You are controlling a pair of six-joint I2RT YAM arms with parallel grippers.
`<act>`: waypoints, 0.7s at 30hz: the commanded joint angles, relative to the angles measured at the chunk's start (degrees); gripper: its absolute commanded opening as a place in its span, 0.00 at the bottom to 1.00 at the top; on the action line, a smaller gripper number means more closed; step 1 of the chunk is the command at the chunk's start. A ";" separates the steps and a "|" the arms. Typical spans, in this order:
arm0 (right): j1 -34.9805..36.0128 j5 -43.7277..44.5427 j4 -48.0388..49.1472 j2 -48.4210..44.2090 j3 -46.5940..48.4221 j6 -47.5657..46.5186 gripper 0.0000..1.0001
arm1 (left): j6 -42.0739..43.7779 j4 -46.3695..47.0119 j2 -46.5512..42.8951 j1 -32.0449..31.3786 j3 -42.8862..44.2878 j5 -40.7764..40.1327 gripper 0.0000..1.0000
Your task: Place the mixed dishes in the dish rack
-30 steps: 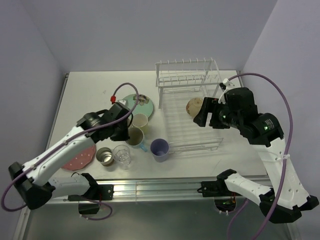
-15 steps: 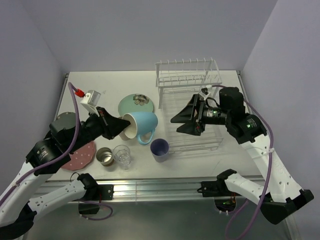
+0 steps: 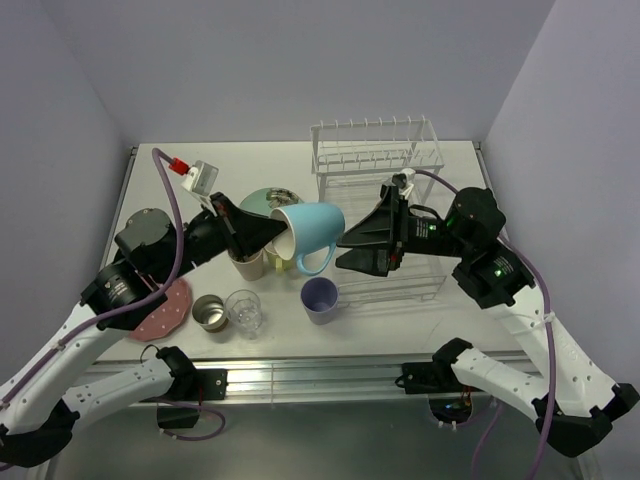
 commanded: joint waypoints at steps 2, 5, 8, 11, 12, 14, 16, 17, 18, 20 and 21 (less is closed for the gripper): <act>2.79 2.53 5.93 0.01 0.08 1.17 0.71 | -0.47 11.49 -0.33 -0.03 3.92 2.41 0.00; 3.85 3.76 9.70 0.36 -0.17 2.39 0.70 | -1.43 12.64 -0.95 -0.03 3.57 1.88 0.00; 4.55 4.73 9.02 1.24 0.43 1.62 0.68 | -2.67 14.05 -1.65 -0.12 3.04 0.92 0.00; 5.34 5.61 9.71 1.51 0.35 1.52 0.67 | -3.46 14.75 -1.74 -0.03 3.39 0.04 0.00; 5.78 5.78 10.24 1.59 0.26 1.78 0.67 | -3.72 14.49 -1.74 -0.03 3.83 -0.31 0.00; 6.05 6.22 9.81 1.94 0.35 1.44 0.67 | -3.90 14.93 -1.48 -0.12 4.27 -0.58 0.00; 6.66 6.75 9.45 2.38 0.53 0.82 0.67 | -4.95 15.71 -1.65 -0.12 4.01 -0.84 0.00; 6.84 7.01 10.76 2.38 0.09 1.08 0.66 | -5.48 16.33 -1.74 -0.12 3.66 -0.76 0.00; 7.10 7.54 11.82 2.47 -0.26 1.52 0.66 | -6.35 16.85 -1.83 -0.03 2.79 -0.67 0.00; 7.54 8.24 14.97 2.82 -0.88 2.66 0.63 | -7.15 18.78 -2.00 -0.12 2.08 0.21 0.00; 7.72 9.38 15.77 3.00 -0.97 3.01 0.61 | -7.93 19.05 -2.00 -0.12 1.03 0.21 0.00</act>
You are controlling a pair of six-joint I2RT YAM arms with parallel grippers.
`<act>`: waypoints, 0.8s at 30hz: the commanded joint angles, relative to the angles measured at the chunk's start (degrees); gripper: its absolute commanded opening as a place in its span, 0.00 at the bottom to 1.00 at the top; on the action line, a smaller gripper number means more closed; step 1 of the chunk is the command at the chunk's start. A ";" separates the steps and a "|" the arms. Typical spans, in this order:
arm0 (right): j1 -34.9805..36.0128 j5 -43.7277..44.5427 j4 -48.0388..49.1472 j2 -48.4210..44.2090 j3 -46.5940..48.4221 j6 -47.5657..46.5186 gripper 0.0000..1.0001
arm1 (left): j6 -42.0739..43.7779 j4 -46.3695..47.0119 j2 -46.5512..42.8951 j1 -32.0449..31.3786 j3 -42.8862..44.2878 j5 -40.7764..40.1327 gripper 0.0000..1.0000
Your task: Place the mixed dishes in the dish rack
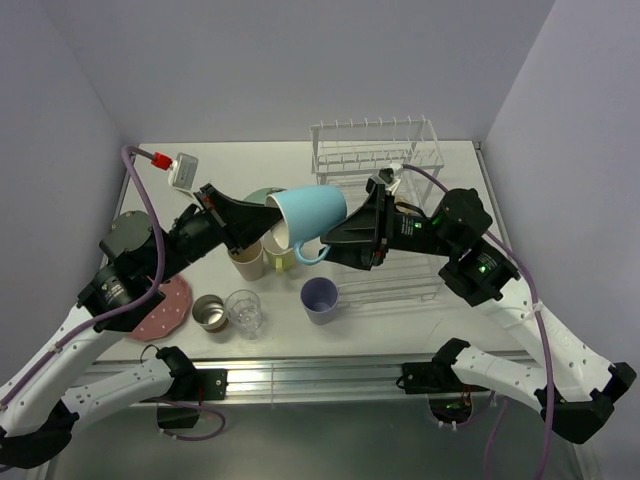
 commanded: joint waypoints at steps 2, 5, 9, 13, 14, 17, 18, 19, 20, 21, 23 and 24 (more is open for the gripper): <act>1.43 3.73 9.58 0.05 -1.10 2.27 0.57 | -4.36 12.43 -2.42 -0.12 -0.49 -0.18 0.00; 2.04 7.07 13.00 -0.48 -2.50 3.95 0.52 | -4.45 12.71 -2.16 -0.12 -1.20 -0.27 0.00; 2.92 9.36 19.94 -0.92 -5.84 7.98 0.47 | -4.62 13.50 -1.37 -0.12 -1.90 0.08 0.00; 4.33 9.89 23.04 0.40 -5.86 8.87 0.45 | -4.71 14.11 -1.54 -0.12 -3.04 -0.18 0.00; 4.68 9.98 23.21 0.66 -5.59 8.79 0.45 | -4.54 14.11 -1.45 -0.12 -3.13 -0.18 0.00; 6.26 10.24 23.74 1.63 -4.62 8.87 0.45 | -3.92 13.41 -0.93 -0.12 -3.04 -0.09 0.00; 6.87 10.41 23.74 2.07 -4.44 8.79 0.45 | -3.83 13.32 -0.75 -0.12 -3.04 0.08 0.00; 7.14 10.59 23.65 2.07 -4.27 8.70 0.43 | -3.75 13.50 -0.58 -0.12 -3.04 0.34 0.00; 7.23 10.85 23.74 2.07 -4.18 8.61 0.39 | -3.66 13.50 -0.40 -0.12 -2.78 0.34 0.00; 7.32 10.77 23.57 2.24 -4.27 8.43 0.35 | -3.48 13.32 -0.14 -0.12 -2.69 0.43 0.00; 7.23 10.86 23.12 2.07 -4.53 8.26 0.22 | -3.31 12.71 -0.13 -0.12 -2.43 0.52 0.00; 7.32 11.03 23.21 2.16 -4.88 8.26 0.07 | -3.31 12.62 -0.22 -0.12 -2.43 0.43 0.00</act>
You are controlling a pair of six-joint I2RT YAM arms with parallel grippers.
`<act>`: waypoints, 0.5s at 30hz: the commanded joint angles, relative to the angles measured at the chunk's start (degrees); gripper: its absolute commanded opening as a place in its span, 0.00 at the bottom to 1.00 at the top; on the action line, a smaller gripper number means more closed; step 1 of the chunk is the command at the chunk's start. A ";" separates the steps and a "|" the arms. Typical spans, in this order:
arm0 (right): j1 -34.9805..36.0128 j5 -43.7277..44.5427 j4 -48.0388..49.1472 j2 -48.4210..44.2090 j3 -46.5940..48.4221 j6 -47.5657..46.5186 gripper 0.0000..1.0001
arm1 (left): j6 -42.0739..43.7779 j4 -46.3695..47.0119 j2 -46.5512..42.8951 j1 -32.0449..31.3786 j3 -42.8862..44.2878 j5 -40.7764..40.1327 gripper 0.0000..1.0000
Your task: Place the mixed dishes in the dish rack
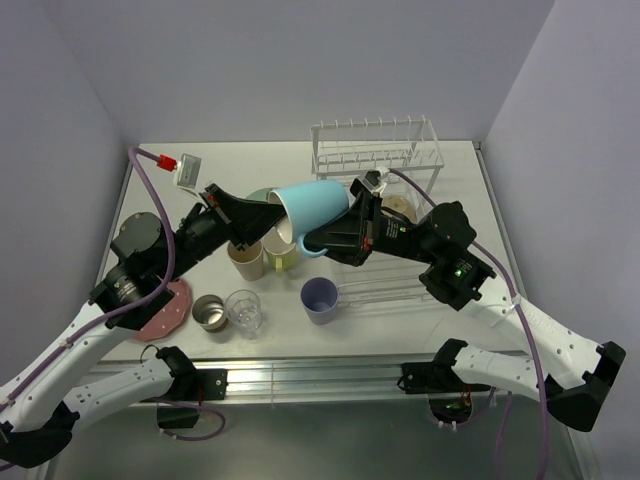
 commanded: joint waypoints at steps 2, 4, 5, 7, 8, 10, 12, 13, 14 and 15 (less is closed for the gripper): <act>0.32 1.87 1.99 -0.12 1.85 -0.49 0.00 | 0.13 6.13 -0.66 -0.25 1.46 1.28 0.00; 0.32 2.14 -2.04 -0.29 3.16 -3.64 0.00 | 0.13 5.34 -0.92 -0.25 1.46 1.02 0.00; 0.24 2.31 -3.02 -0.47 3.61 -4.61 0.00 | -0.14 4.12 -1.10 -0.25 1.55 0.32 0.00; -0.11 2.84 -6.35 -0.64 4.92 -7.60 0.00 | -0.66 1.57 -1.63 -0.25 1.55 -0.65 0.17; -0.64 2.75 -7.59 -0.64 5.45 -8.74 0.00 | -0.75 -0.80 -1.98 -0.25 1.55 -1.26 0.30; -1.17 2.49 -11.53 -0.47 6.51 -11.82 0.00 | -1.54 -3.88 -3.03 -0.25 1.55 -4.15 0.79; -1.96 2.93 -14.26 -0.99 7.04 -14.89 0.00 | -1.81 -9.06 -4.35 -0.25 1.64 -7.67 0.99; -2.31 3.02 -16.80 -1.43 6.95 -15.77 0.00 | -2.24 -10.91 -4.79 -0.25 1.64 -7.94 0.99; -2.75 3.02 -17.35 -1.78 6.51 -16.39 0.00 | -2.25 -12.67 -5.31 -0.25 1.73 -10.38 0.99; -3.88 2.93 -18.23 -2.05 6.16 -18.05 0.00 | -2.33 -17.12 -6.28 -0.25 1.99 -13.97 0.99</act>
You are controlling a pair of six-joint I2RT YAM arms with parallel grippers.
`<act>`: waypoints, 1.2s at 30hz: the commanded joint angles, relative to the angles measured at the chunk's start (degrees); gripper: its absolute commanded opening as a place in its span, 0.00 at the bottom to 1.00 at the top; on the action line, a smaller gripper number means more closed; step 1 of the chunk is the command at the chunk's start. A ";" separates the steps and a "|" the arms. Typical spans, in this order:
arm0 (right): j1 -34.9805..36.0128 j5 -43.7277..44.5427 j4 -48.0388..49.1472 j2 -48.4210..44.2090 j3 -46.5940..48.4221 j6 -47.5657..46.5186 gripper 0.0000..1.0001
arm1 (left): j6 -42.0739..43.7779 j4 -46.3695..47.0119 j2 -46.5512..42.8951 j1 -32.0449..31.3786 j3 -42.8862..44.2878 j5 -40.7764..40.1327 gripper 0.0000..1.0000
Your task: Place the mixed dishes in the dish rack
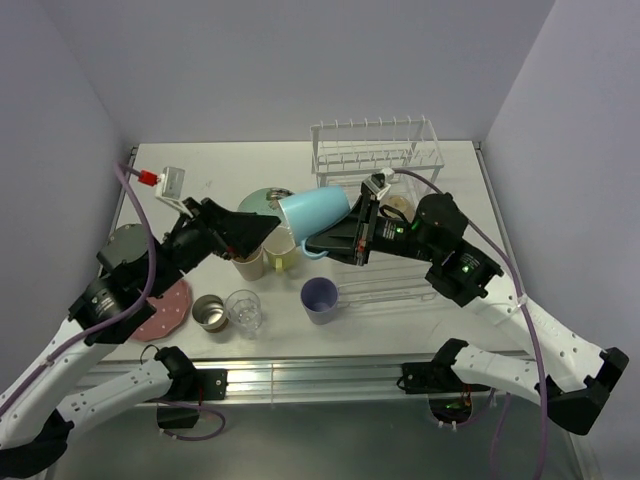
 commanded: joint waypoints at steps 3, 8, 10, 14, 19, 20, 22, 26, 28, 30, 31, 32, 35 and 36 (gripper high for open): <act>-4.92 2.30 -11.33 -2.58 4.30 -13.74 0.00 | -5.14 -18.15 -3.43 -0.16 3.52 -16.65 0.99; -6.26 17.53 -34.79 -0.47 8.70 -34.01 0.00 | -8.41 -31.80 -3.08 -0.08 4.32 -22.13 0.99; -6.17 25.63 -38.77 -1.08 6.17 -38.52 0.00 | -9.45 -33.99 -1.86 -0.08 4.06 -21.26 0.98; -6.17 32.26 -37.90 -1.61 1.25 -42.57 0.00 | -10.60 -34.01 -1.06 -0.16 3.00 -19.59 0.96; -6.00 41.84 -35.79 -0.03 -1.32 -46.09 0.00 | -12.19 -35.76 -0.44 -0.16 2.03 -18.79 0.95; -5.91 43.59 -35.70 0.32 -1.93 -46.62 0.00 | -12.36 -36.81 -0.27 -0.16 2.03 -18.79 0.95; -5.82 47.73 -34.91 1.11 -2.81 -47.76 0.00 | -12.89 -37.78 0.26 -0.16 1.86 -18.88 0.94; -5.12 52.92 -32.36 2.87 -5.44 -48.04 0.00 | -13.68 -39.19 2.19 -0.16 1.33 -17.65 0.88; -4.68 55.28 -30.70 4.62 -6.32 -47.86 0.00 | -13.94 -39.72 4.20 -0.08 1.16 -16.25 0.88; -3.63 56.70 -29.38 6.99 -6.68 -47.77 0.00 | -13.86 -40.24 5.62 -0.16 1.16 -14.84 0.87; -3.19 57.92 -29.02 7.79 -6.77 -47.86 0.00 | -13.86 -40.51 7.02 -0.16 1.24 -14.31 0.86; -2.66 58.72 -28.50 8.66 -6.85 -48.12 0.00 | -13.68 -40.77 7.46 -0.16 1.33 -13.87 0.86; -1.25 61.18 -26.56 12.00 -6.94 -48.30 0.00 | -13.51 -41.04 8.43 -0.16 1.51 -13.25 0.86; -0.55 61.80 -25.43 13.58 -7.12 -48.39 0.00 | -13.51 -40.95 8.26 -0.16 1.51 -13.25 0.86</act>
